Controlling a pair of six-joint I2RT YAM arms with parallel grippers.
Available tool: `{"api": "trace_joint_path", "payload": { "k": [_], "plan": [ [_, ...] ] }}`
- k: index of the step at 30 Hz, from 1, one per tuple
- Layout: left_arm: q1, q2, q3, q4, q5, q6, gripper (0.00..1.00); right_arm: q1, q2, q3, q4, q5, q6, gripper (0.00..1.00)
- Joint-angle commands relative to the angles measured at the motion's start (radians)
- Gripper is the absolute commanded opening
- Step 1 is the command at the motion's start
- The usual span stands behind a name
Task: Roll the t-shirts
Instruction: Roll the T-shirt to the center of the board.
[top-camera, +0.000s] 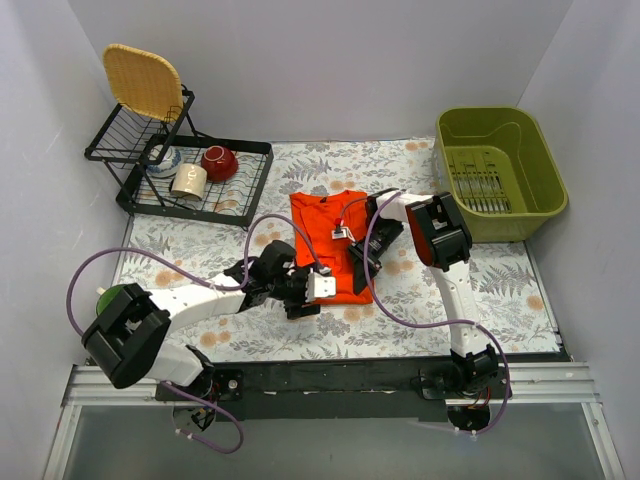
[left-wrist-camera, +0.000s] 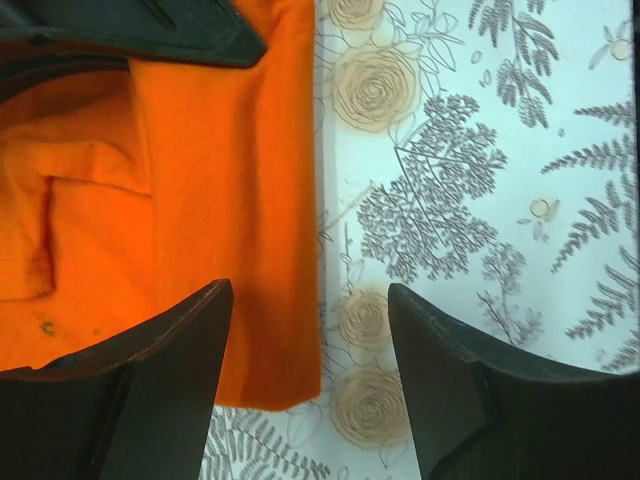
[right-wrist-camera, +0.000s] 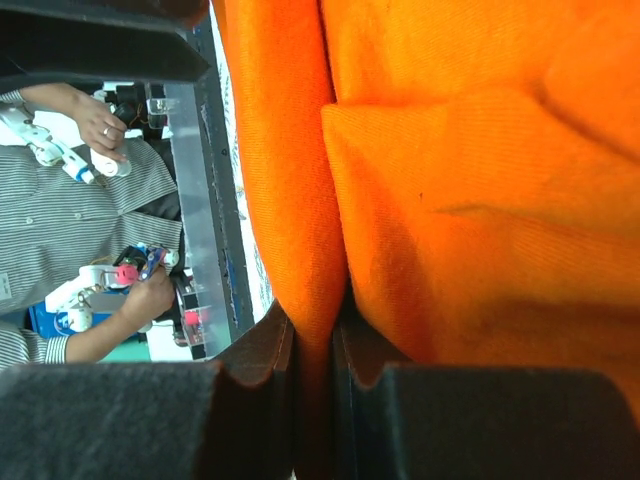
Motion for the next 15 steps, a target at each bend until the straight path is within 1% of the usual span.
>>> {"api": "trace_joint_path", "payload": {
  "k": [1, 4, 7, 10, 15],
  "plan": [
    [-0.031, 0.012, -0.022, 0.157, -0.057, 0.031, 0.63, -0.006, 0.030, 0.025, 0.120, 0.100, -0.043, 0.01],
    [-0.049, 0.047, -0.033, 0.171, -0.086, 0.050, 0.61, -0.006, 0.030, 0.019, 0.120, 0.102, -0.048, 0.01],
    [-0.052, 0.078, -0.031, 0.142, -0.099, 0.065, 0.58, -0.006, 0.028, 0.014, 0.122, 0.100, -0.055, 0.01],
    [-0.055, 0.072, -0.043, 0.126, -0.097, 0.078, 0.57, -0.006, 0.031, 0.010, 0.122, 0.092, -0.057, 0.01],
    [-0.060, 0.053, -0.054, 0.095, -0.114, 0.070, 0.56, -0.006, 0.040, 0.022, 0.122, 0.083, -0.058, 0.01]
  ]
}}
